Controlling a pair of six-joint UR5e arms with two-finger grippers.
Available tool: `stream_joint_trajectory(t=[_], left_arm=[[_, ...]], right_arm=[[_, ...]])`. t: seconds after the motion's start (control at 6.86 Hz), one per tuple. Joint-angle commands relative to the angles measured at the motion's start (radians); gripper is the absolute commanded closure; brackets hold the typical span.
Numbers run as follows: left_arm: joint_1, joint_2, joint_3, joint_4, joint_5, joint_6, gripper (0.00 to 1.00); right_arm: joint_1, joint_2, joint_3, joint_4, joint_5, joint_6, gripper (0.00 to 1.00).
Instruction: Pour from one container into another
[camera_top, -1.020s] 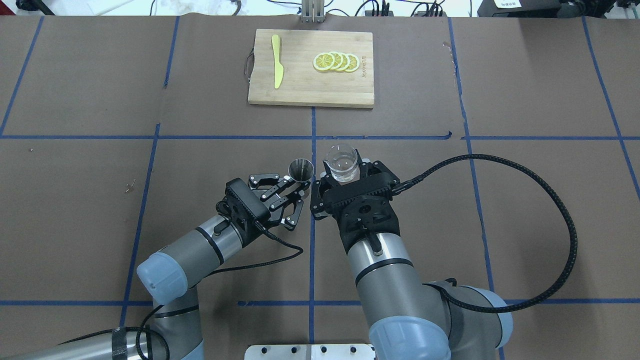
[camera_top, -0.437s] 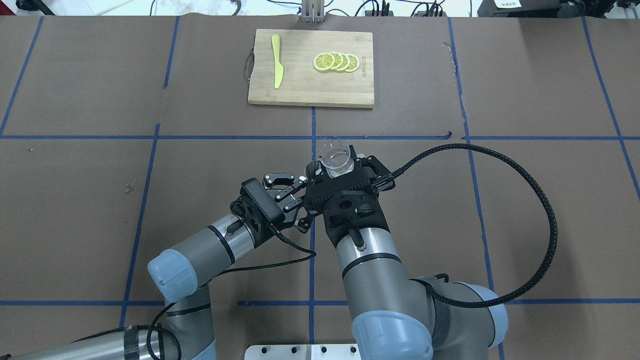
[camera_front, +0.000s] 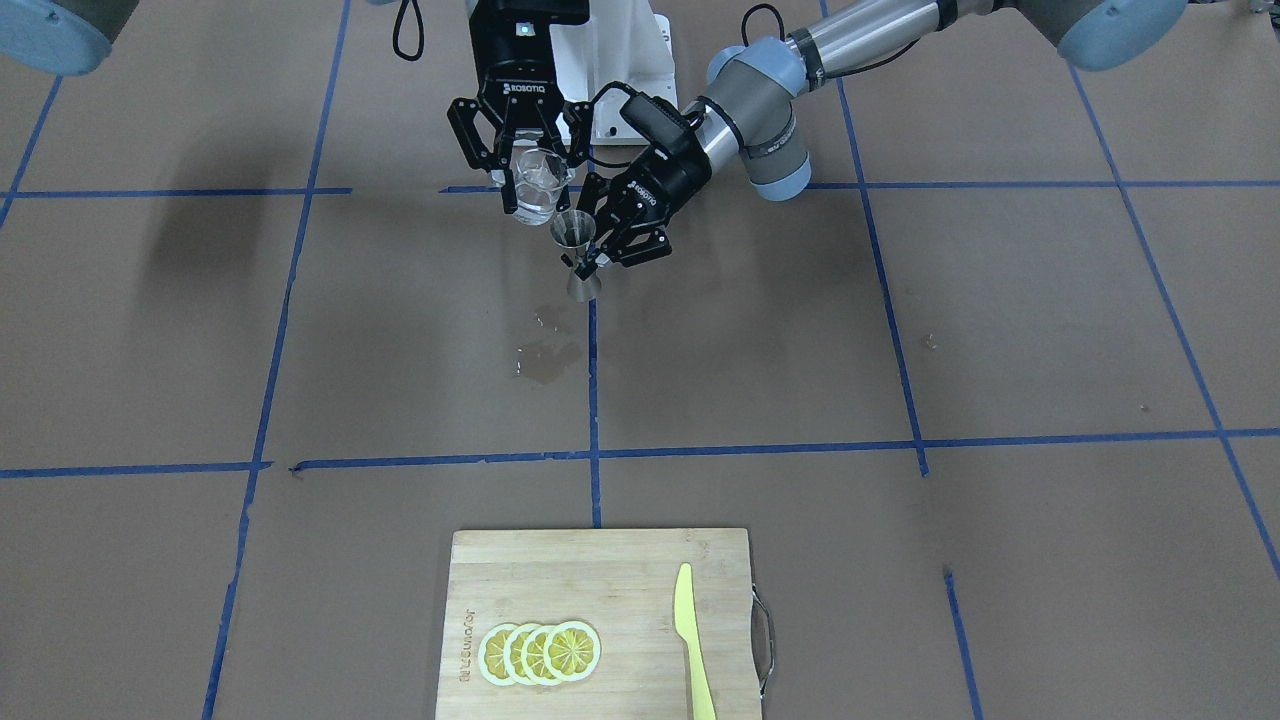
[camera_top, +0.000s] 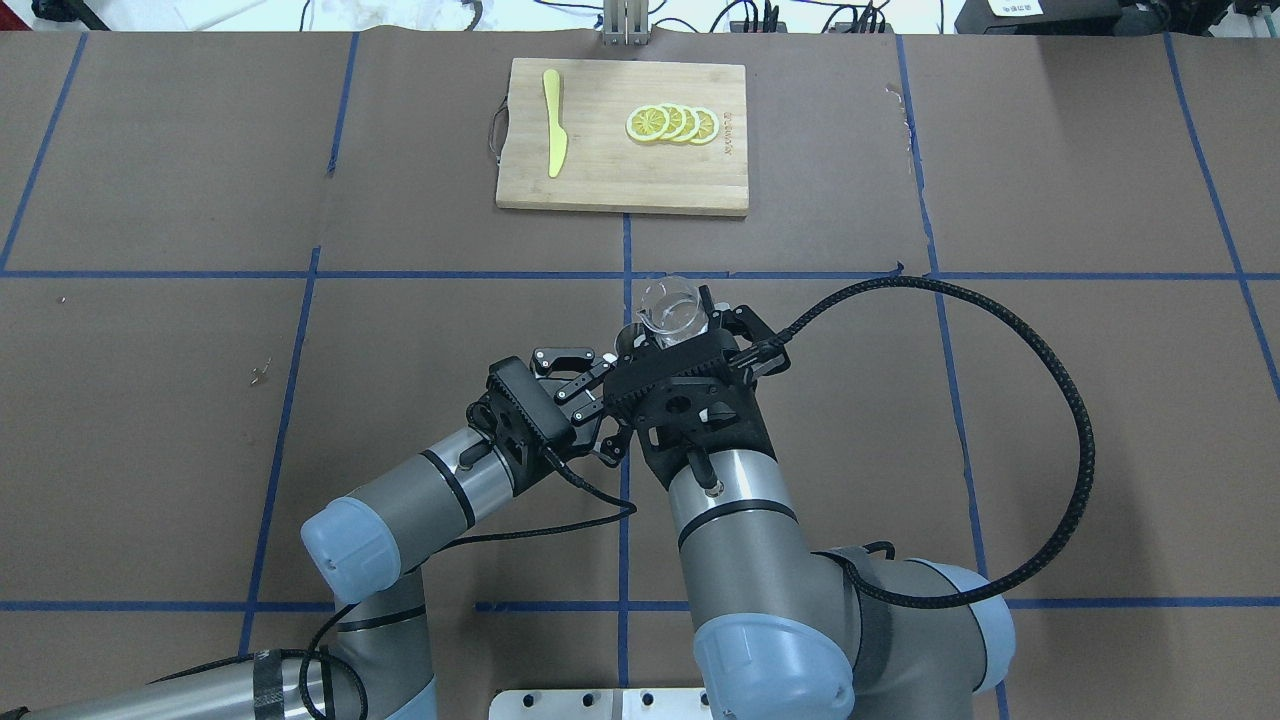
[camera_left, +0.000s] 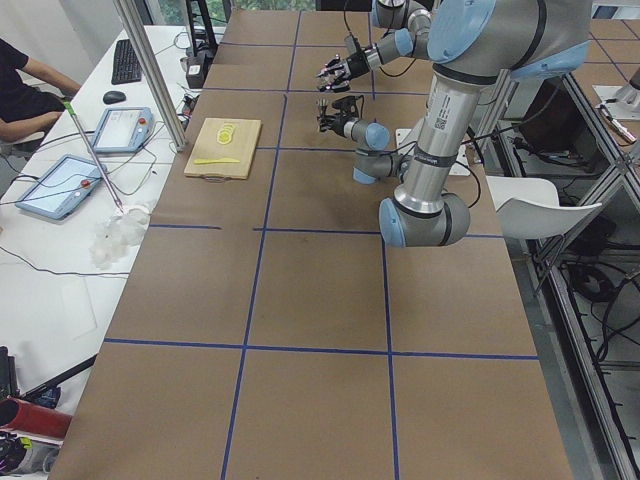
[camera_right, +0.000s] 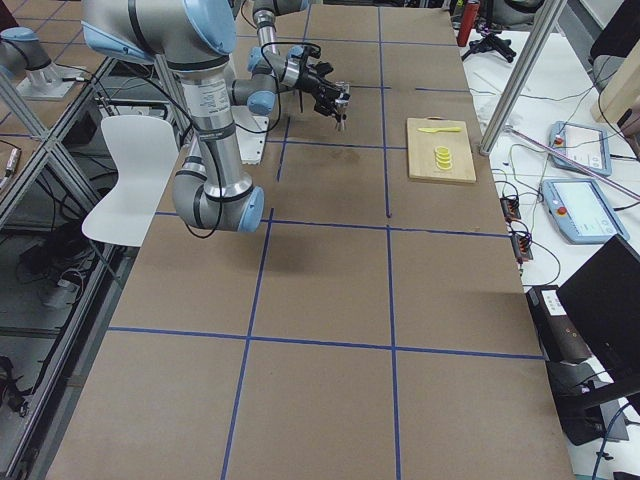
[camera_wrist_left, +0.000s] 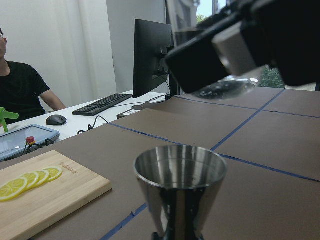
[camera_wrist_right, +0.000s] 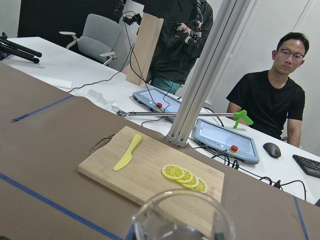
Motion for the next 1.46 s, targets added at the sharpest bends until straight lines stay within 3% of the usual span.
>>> stream_joint_trajectory(t=[0.0,1.31], left_arm=[[0.0,-0.008,0.007,0.0,0.0,0.0,1.0],[0.0,-0.014,0.01,0.0,0.003,0.002,1.0]], right_arm=[[0.002,0.02,0.0,-0.062,-0.001,-0.008,1.0],[0.011,0.02,0.009,-0.176,-0.01,-0.195,1.0]])
